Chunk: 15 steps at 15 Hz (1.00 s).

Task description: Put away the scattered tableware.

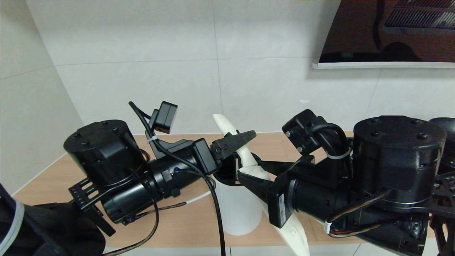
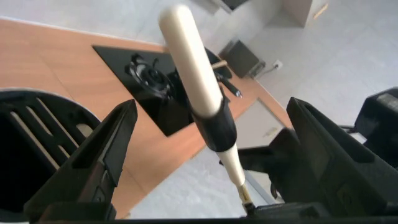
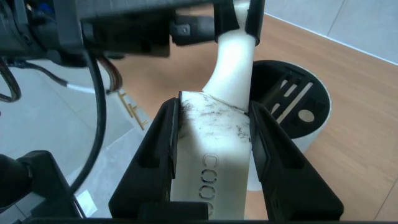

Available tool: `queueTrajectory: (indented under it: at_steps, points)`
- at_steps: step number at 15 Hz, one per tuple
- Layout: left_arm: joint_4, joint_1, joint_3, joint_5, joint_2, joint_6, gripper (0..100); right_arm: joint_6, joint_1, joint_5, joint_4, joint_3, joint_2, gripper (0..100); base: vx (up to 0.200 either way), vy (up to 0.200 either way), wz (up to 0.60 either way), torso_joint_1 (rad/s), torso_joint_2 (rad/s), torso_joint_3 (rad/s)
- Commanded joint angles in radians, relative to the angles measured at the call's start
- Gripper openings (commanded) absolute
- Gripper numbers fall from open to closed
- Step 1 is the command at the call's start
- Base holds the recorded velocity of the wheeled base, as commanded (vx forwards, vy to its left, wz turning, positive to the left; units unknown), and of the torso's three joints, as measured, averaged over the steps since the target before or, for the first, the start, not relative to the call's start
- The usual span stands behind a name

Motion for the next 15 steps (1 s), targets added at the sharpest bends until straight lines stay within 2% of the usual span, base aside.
queueTrajectory:
  at_steps: [1, 7, 8, 10, 15]
  points:
    - [0.001, -0.006, 0.002, 0.0, -0.001, 0.001, 100, 0.001, 0.001, -0.001, 0.0, 0.001, 0.005, 0, 0.0, 0.0, 0.0, 0.0, 0.0, 0.0]
    - [0.001, -0.006, 0.004, 0.0, 0.001, 0.001, 100, 0.001, 0.003, -0.001, 0.0, 0.006, 0.005, 0, 0.0, 0.0, 0.0, 0.0, 0.0, 0.0]
    - [0.001, -0.007, 0.007, 0.0, -0.001, 0.002, 0, 0.001, 0.006, 0.001, 0.0, 0.007, 0.005, 0, 0.0, 0.0, 0.0, 0.0, 0.0, 0.0]
    - [0.001, -0.007, 0.008, -0.003, 0.002, 0.028, 0, 0.001, 0.018, -0.001, 0.0, 0.009, 0.004, 0, 0.0, 0.0, 0.0, 0.0, 0.0, 0.0]
    - [0.001, -0.007, 0.008, -0.004, 0.004, 0.028, 0, 0.001, 0.02, -0.018, 0.0, 0.009, -0.001, 0, 0.0, 0.0, 0.0, 0.0, 0.0, 0.0]
